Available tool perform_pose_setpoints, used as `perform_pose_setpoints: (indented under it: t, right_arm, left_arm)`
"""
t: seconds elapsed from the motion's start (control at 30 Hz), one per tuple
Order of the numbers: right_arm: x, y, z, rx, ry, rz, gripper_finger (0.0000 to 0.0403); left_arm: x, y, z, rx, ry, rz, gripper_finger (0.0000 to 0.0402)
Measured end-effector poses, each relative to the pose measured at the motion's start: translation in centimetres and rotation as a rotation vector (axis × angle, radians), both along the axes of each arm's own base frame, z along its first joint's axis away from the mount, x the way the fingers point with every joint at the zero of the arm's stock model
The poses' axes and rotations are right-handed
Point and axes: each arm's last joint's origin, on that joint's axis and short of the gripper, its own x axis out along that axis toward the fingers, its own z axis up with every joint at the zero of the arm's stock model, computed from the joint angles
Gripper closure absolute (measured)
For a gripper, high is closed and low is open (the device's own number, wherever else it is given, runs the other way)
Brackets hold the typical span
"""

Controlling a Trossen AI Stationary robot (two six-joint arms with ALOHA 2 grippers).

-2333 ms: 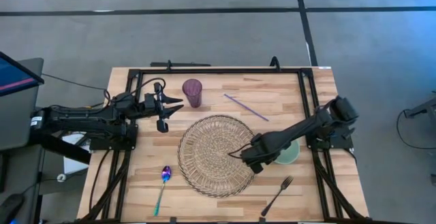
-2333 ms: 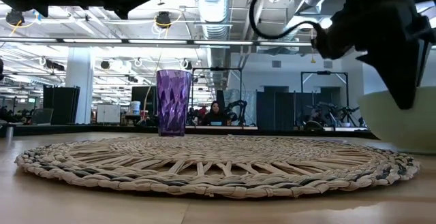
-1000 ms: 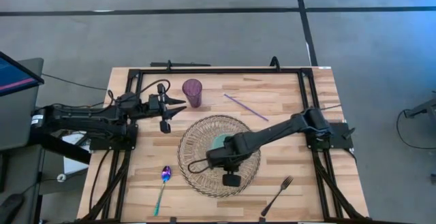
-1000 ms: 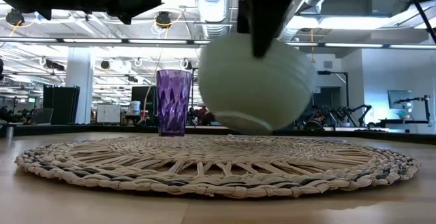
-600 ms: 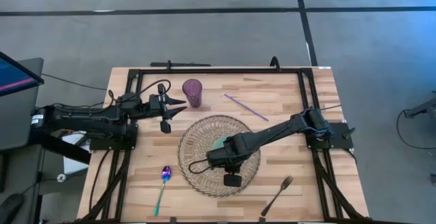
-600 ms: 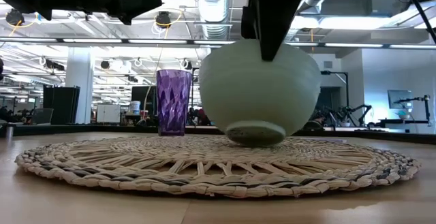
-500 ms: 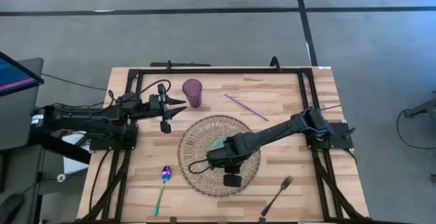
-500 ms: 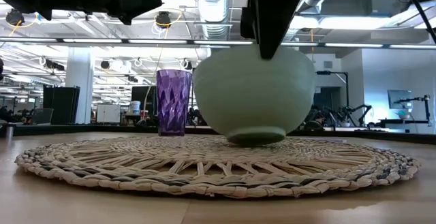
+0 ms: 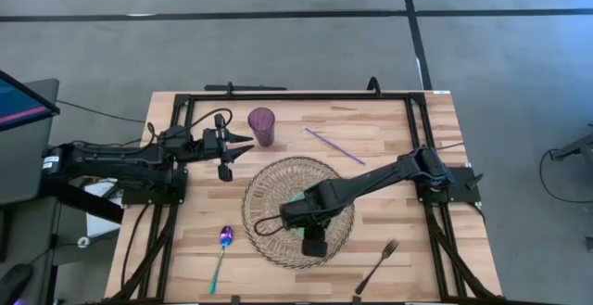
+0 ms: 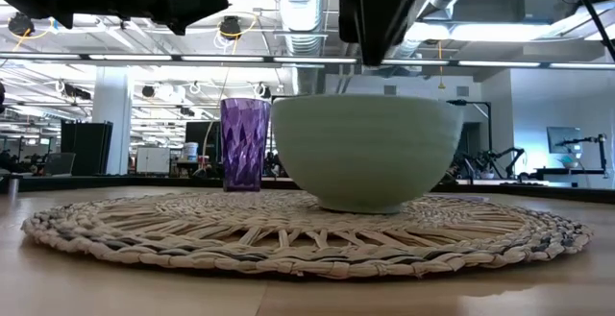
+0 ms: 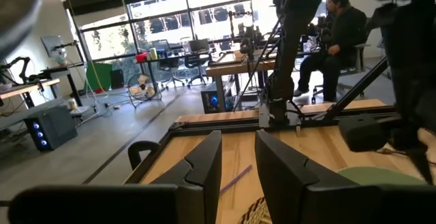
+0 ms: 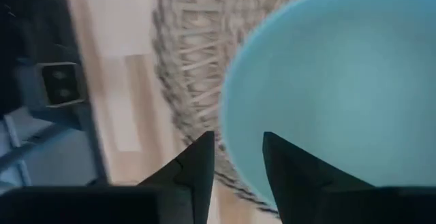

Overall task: Pick & Place Utensil
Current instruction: Put the black fork into the light blue bowl on the table placemat

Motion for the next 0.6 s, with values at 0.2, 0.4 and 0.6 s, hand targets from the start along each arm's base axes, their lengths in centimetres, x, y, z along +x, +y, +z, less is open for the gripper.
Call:
perform_pose_setpoints:
  t: [0.2,0.4,0.6]
  right_arm:
    - [-0.2,-0.1,2.5,-0.001,-0.006,-0.008,0.0295]
    - [-1.0,-0.1,3.9,-0.023,-0.008,0.08,0.0302]
    - [-3.4,-0.2,7.1,-0.203,-0.095,0.088,0.0301]
  left_arm:
    - [0.0,0.0,0.0,0.0,0.0,0.0,0.0311]
    - [0.0,0.0,0.0,0.0,0.0,0.0,0.0311]
    - [0.0,0.0,0.0,0.0,0.0,0.0,0.0311]
